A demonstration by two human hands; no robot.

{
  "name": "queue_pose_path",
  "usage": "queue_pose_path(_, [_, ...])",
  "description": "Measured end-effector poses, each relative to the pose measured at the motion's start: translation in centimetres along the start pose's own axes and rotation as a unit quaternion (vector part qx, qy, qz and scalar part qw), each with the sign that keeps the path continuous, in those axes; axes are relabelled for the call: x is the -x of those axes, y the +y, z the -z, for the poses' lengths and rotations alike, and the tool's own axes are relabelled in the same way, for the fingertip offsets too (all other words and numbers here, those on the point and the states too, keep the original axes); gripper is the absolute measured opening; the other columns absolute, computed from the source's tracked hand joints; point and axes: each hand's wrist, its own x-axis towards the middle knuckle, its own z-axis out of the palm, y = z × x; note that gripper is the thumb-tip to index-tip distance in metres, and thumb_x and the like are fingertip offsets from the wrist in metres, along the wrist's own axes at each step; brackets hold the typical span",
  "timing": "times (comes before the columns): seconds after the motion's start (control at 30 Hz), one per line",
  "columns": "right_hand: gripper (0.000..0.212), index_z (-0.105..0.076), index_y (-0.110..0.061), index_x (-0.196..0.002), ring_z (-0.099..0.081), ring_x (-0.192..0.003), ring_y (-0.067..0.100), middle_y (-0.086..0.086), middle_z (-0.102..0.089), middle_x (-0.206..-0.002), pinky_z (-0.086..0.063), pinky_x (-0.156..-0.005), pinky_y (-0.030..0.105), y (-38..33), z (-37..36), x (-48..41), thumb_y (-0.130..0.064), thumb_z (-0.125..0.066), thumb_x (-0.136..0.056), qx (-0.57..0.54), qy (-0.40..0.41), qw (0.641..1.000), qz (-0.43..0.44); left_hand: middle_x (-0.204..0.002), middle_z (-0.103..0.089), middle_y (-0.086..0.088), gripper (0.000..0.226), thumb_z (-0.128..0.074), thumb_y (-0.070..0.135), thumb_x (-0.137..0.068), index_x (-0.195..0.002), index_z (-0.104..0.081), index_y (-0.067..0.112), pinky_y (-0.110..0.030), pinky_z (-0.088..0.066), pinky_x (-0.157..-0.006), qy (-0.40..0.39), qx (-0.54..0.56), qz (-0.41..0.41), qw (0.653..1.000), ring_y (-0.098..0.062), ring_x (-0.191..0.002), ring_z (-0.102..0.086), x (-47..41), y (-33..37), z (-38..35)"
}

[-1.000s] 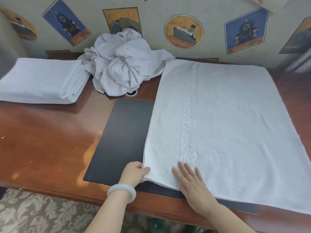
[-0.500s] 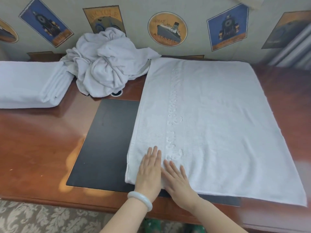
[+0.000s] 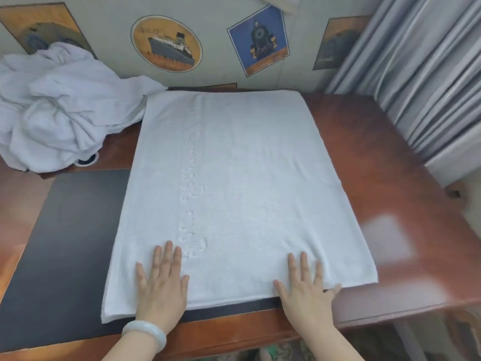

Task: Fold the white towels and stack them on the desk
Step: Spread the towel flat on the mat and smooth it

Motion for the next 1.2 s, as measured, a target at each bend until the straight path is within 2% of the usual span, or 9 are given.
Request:
queue_pose_path(0.07, [0.082, -0.043, -0.019, -0.148, -0.028, -0.145, 0.038, 0.009, -0.036, -0.156, -0.02, -0.106, 0.068, -0.4, 1.2, -1.8, -0.063, 0.001, -0.095, -0.013, 0.051, 0.998, 0.018, -0.159, -0.029, -0.01, 0.076, 0.0, 0.048, -0.101, -0.145, -0.045, 0.006, -0.061, -0.016, -0.113, 0.018, -0.012, -0.052, 0.998, -0.031, -0.147, -0.024, -1.1, 2.8, 1.2])
queue_pose_path(0.13, [0.067, -0.05, -0.015, -0.143, -0.035, -0.143, 0.031, 0.01, -0.042, -0.152, -0.019, -0.109, 0.06, -0.7, 2.5, -3.9, -0.052, -0.017, -0.099, -0.013, 0.086, 0.994, 0.061, -0.16, -0.027, -0.008, 0.067, -0.01, 0.048, -0.101, -0.147, -0.043, 0.014, -0.065, -0.018, -0.113, 0.013, -0.028, -0.113, 0.993, -0.032, -0.148, -0.024, -2.6, 6.5, 2.4])
queue_pose_path(0.4, [0.08, 0.011, -0.033, -0.154, 0.013, -0.15, 0.014, -0.009, 0.017, -0.161, 0.007, -0.121, 0.045, 11.7, 0.4, -9.6, -0.074, 0.011, -0.085, -0.053, 0.109, 0.992, 0.023, -0.161, -0.026, 0.0, 0.065, -0.012, 0.062, -0.098, -0.151, -0.034, 0.031, -0.071, -0.013, -0.102, -0.089, -0.055, -0.078, 0.991, -0.032, -0.146, -0.024, -6.3, 8.6, -0.8])
queue_pose_path(0.57, [0.076, 0.005, -0.03, -0.156, 0.009, -0.15, 0.01, -0.006, 0.006, -0.163, 0.006, -0.121, 0.046, 14.1, -0.3, -8.8, -0.071, 0.005, -0.091, -0.056, 0.108, 0.993, 0.013, -0.152, 0.042, 0.016, 0.084, 0.033, 0.079, -0.066, -0.145, 0.027, 0.048, -0.062, 0.025, -0.104, -0.077, -0.029, -0.074, 0.994, -0.018, -0.141, 0.039, -6.4, 8.8, -0.4])
queue_pose_path(0.67, [0.073, 0.017, -0.038, -0.151, 0.016, -0.147, 0.006, -0.013, 0.018, -0.16, 0.009, -0.118, 0.054, 13.9, 0.3, -8.9, -0.07, 0.0, -0.088, -0.06, 0.083, 0.995, 0.006, -0.144, 0.05, 0.02, 0.082, 0.02, 0.083, -0.064, -0.138, 0.035, 0.05, -0.058, 0.027, -0.106, -0.116, 0.01, -0.081, 0.99, -0.013, -0.133, 0.049, -6.6, 8.2, 0.7])
queue_pose_path(0.83, [0.071, -0.001, -0.037, -0.155, 0.01, -0.151, 0.018, -0.006, 0.01, -0.164, -0.005, -0.117, 0.059, 13.8, 2.3, -8.9, -0.061, -0.033, -0.096, -0.052, 0.035, 0.997, 0.033, -0.164, -0.012, -0.001, 0.089, -0.034, 0.076, -0.074, -0.154, -0.022, 0.037, -0.046, -0.001, -0.115, -0.109, -0.022, -0.154, 0.982, -0.025, -0.149, -0.004, -3.5, 4.8, 2.1])
queue_pose_path(0.93, [0.056, -0.038, -0.039, -0.143, -0.026, -0.145, 0.025, -0.005, -0.029, -0.157, -0.028, -0.111, 0.048, 12.8, 2.6, -7.2, -0.055, -0.048, -0.089, -0.06, 0.097, 0.977, 0.18, -0.134, -0.046, 0.005, 0.077, -0.051, 0.074, -0.063, -0.132, -0.05, 0.039, -0.04, -0.025, -0.101, -0.085, -0.012, -0.219, 0.972, -0.02, -0.124, -0.04, -0.9, 3.5, 2.7])
queue_pose_path(1.07, [0.04, -0.047, -0.039, -0.119, -0.047, -0.114, 0.016, -0.013, -0.043, -0.125, -0.034, -0.094, 0.029, 10.5, 1.6, -4.7, -0.058, -0.049, -0.084, -0.028, 0.033, 0.943, 0.33, -0.097, -0.042, 0.011, 0.045, -0.05, 0.071, -0.067, -0.097, -0.05, 0.037, -0.028, -0.026, -0.076, -0.023, -0.008, -0.238, 0.971, -0.012, -0.088, -0.044, 0.3, 2.2, 2.9])
queue_pose_path(1.2, [0.033, -0.051, -0.032, -0.109, -0.055, -0.094, 0.018, -0.008, -0.052, -0.113, -0.035, -0.081, 0.031, 10.2, 1.6, -5.1, -0.053, -0.051, -0.083, 0.026, 0.126, 0.925, 0.357, -0.086, -0.047, 0.003, 0.032, -0.055, 0.054, -0.08, -0.089, -0.048, 0.025, -0.033, -0.026, -0.067, 0.041, -0.099, -0.315, 0.943, -0.019, -0.075, -0.043, -0.3, 1.6, 2.2])
